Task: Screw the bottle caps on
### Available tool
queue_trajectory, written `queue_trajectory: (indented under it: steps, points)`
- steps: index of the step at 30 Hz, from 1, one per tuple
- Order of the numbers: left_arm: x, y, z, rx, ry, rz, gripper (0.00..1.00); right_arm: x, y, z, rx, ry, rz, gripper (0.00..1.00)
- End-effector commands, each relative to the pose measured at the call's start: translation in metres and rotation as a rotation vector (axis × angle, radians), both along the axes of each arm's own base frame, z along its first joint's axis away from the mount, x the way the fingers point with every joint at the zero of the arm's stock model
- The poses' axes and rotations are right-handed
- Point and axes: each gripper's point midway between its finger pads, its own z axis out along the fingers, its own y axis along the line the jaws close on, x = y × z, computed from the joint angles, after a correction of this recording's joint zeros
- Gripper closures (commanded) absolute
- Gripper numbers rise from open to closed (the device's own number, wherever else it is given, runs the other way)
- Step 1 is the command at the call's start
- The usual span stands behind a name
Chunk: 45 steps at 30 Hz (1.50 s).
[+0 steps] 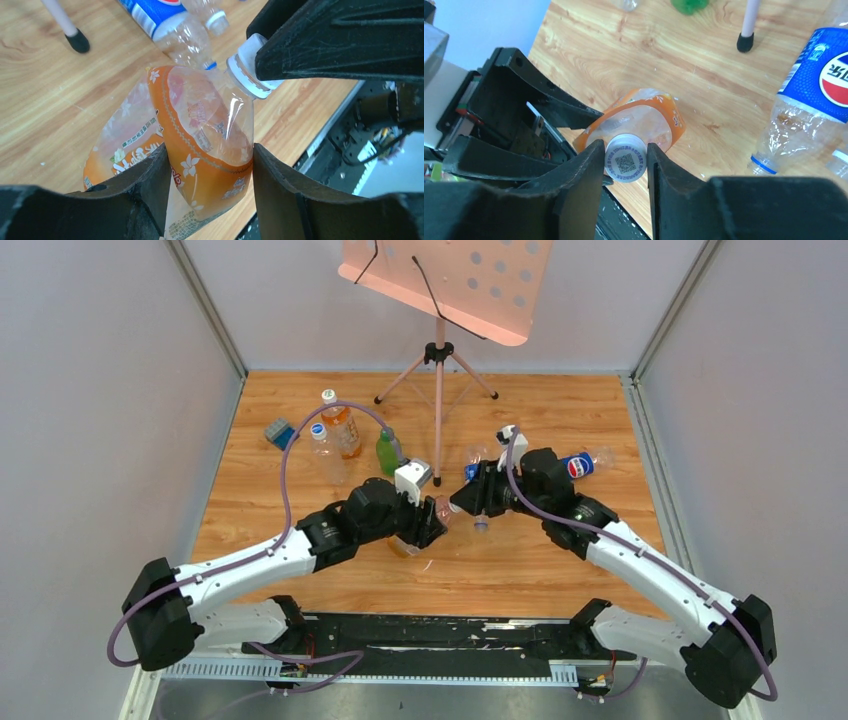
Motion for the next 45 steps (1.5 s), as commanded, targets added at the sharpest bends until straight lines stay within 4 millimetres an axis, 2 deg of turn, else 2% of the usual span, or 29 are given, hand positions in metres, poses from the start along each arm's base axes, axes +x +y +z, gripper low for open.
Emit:
queue_trajectory:
  steps: [1, 3, 4, 5, 6, 7, 8, 9, 10, 11, 13, 20, 29, 33, 38, 40, 43, 45]
  points:
    - [0.036, -0.009, 0.054, -0.144, -0.150, 0.163, 1.00, 0.001, 0.004, 0.053, 0.107, -0.135, -0.017, 0.52]
    - [0.032, -0.006, 0.048, -0.103, -0.144, 0.135, 1.00, -0.002, -0.001, 0.069, 0.057, -0.273, 0.043, 0.42]
    - [0.033, -0.003, 0.048, -0.089, -0.139, 0.126, 1.00, -0.005, -0.004, 0.075, 0.011, -0.378, 0.101, 0.40]
    - [0.026, -0.002, 0.041, -0.058, -0.115, 0.072, 1.00, -0.009, -0.007, 0.080, -0.015, -0.450, 0.144, 0.39]
    - [0.030, 0.002, 0.042, -0.051, -0.109, 0.060, 1.00, -0.013, -0.010, 0.085, -0.043, -0.526, 0.185, 0.38]
    - [0.019, 0.001, 0.036, -0.029, -0.076, -0.027, 1.00, -0.018, -0.012, 0.087, -0.068, -0.594, 0.236, 0.37]
    - [0.023, 0.004, 0.040, -0.027, -0.071, -0.042, 1.00, -0.023, -0.013, 0.088, -0.098, -0.661, 0.285, 0.36]
    - [0.010, 0.003, 0.034, -0.003, -0.045, -0.136, 1.00, -0.029, -0.013, 0.089, -0.114, -0.708, 0.335, 0.36]
    - [0.006, 0.001, 0.039, -0.012, -0.028, -0.195, 1.00, -0.037, -0.013, 0.088, -0.124, -0.745, 0.400, 0.36]
    - [0.001, 0.005, 0.033, 0.025, -0.014, -0.232, 1.00, -0.044, -0.012, 0.087, -0.128, -0.780, 0.458, 0.36]
    - [-0.007, 0.004, 0.033, 0.038, 0.003, -0.311, 1.00, -0.056, -0.009, 0.085, -0.130, -0.826, 0.550, 0.36]
    - [-0.024, -0.006, 0.050, -0.011, 0.001, -0.473, 1.00, -0.055, -0.002, 0.065, -0.166, -0.822, 0.640, 0.39]
    - [-0.025, -0.003, 0.050, 0.006, -0.010, -0.485, 1.00, -0.053, -0.001, 0.051, -0.191, -0.789, 0.658, 0.45]
    - [-0.025, -0.004, 0.054, 0.001, -0.021, -0.484, 1.00, -0.053, 0.000, 0.046, -0.195, -0.766, 0.670, 0.52]
    - [-0.023, -0.004, 0.057, -0.006, -0.036, -0.480, 1.00, -0.054, 0.001, 0.037, -0.199, -0.722, 0.691, 0.53]
    - [-0.022, -0.004, 0.059, -0.010, -0.043, -0.470, 1.00, -0.054, 0.002, 0.033, -0.200, -0.699, 0.689, 0.59]
    - [-0.017, -0.004, 0.063, -0.024, -0.054, -0.428, 1.00, -0.048, 0.002, 0.030, -0.205, -0.643, 0.646, 0.82]
    - [-0.008, -0.005, 0.068, -0.046, -0.079, -0.372, 1.00, -0.041, 0.004, 0.031, -0.185, -0.542, 0.566, 0.95]
